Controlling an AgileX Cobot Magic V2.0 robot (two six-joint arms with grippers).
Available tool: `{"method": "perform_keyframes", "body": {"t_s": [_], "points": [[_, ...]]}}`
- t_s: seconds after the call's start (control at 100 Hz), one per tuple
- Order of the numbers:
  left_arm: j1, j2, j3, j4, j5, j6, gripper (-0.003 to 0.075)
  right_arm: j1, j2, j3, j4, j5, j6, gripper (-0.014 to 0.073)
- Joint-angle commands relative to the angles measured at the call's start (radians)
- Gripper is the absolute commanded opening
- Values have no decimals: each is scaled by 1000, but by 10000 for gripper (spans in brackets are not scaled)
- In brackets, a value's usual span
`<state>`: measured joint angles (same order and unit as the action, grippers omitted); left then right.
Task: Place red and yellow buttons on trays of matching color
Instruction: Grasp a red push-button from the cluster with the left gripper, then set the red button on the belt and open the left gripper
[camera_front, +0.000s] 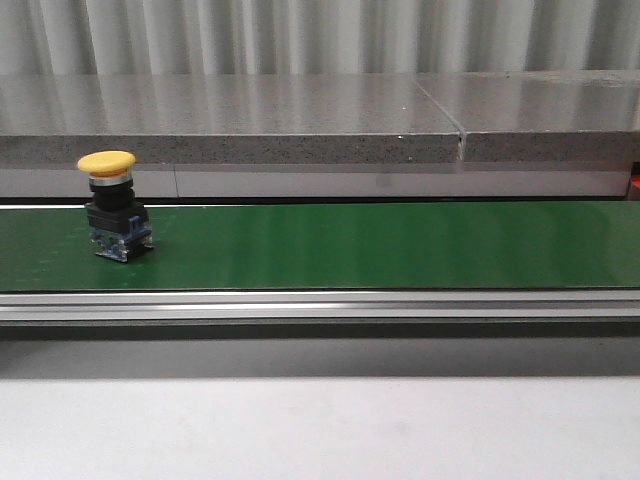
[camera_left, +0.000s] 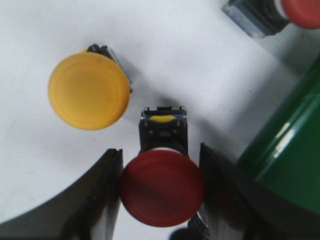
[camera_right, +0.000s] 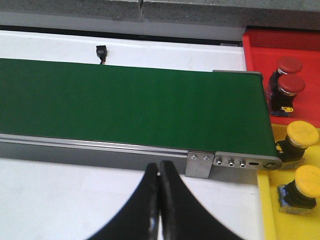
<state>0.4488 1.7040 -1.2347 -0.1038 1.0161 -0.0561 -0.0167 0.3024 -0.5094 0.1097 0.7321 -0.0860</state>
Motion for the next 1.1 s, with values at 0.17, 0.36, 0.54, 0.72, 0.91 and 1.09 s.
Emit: {"method": "perform_keyframes", "body": {"t_s": [0.17,0.36,0.54,0.72,0.91,1.09], "points": [[2,-174,-68,-2,34,25,240,1,5,-26,-3,-65,-10,-88],[-47,-208,-115,1,81,27,240,1,5,-26,-3,-65,-10,-88],[-168,-208,-128,70,96,27,240,1,5,-26,-3,-65,-10,-88],[-265,-208,-128,74,85,27,240,1,5,-26,-3,-65,-10,-88],[-296,-170,-129,74,74,27,240,1,5,-26,-3,-65,-10,-88],[-296,-133,-131,76,76,27,240,1,5,-26,-3,-65,-10,-88]]}}
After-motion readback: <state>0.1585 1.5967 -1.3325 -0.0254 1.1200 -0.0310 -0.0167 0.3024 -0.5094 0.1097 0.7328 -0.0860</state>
